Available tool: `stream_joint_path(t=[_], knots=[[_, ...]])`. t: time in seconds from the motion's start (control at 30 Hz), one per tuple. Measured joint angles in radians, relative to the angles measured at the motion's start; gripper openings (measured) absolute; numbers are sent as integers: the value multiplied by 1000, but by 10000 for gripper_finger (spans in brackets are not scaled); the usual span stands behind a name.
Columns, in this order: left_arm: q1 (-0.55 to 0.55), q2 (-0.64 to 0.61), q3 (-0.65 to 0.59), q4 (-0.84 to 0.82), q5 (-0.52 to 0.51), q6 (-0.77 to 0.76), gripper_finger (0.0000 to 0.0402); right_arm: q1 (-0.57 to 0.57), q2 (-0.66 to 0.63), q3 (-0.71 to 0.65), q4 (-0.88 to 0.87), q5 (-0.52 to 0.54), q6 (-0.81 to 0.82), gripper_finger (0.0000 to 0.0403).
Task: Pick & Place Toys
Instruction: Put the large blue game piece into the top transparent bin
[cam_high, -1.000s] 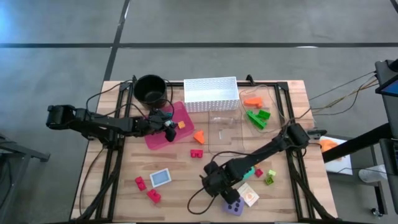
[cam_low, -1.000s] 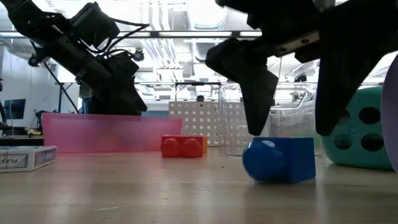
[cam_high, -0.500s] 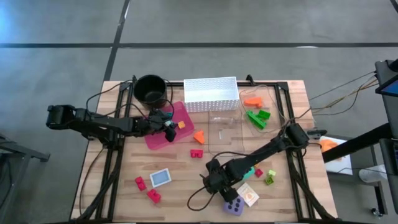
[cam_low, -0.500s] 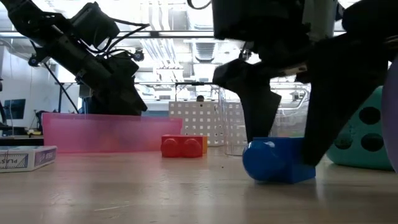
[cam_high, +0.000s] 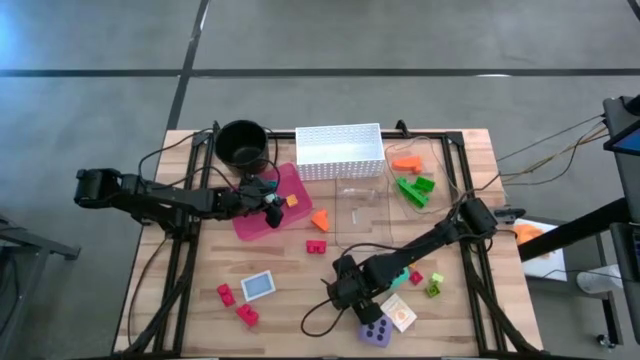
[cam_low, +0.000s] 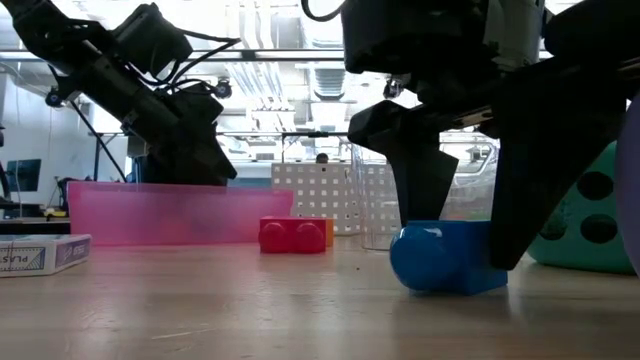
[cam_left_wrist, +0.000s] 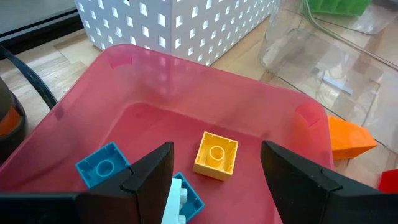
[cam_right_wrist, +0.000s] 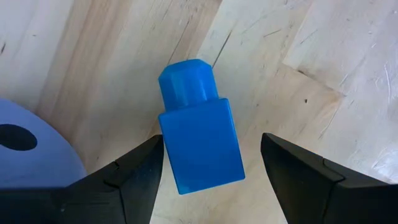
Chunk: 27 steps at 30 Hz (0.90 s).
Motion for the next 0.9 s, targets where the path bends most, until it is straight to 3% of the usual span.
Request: stream_joint_path(t=[0.17, 0.47, 0.9], knots=[[0, 0, 0, 0, 0, 0, 246, -1, 0, 0, 0, -1, -1, 262], [0, 0, 0, 0, 0, 0, 246, -12, 0, -1, -1, -30, -13, 184], [0, 0, 0, 0, 0, 0, 246, -19, 0, -2, -2, -35, -13, 177]])
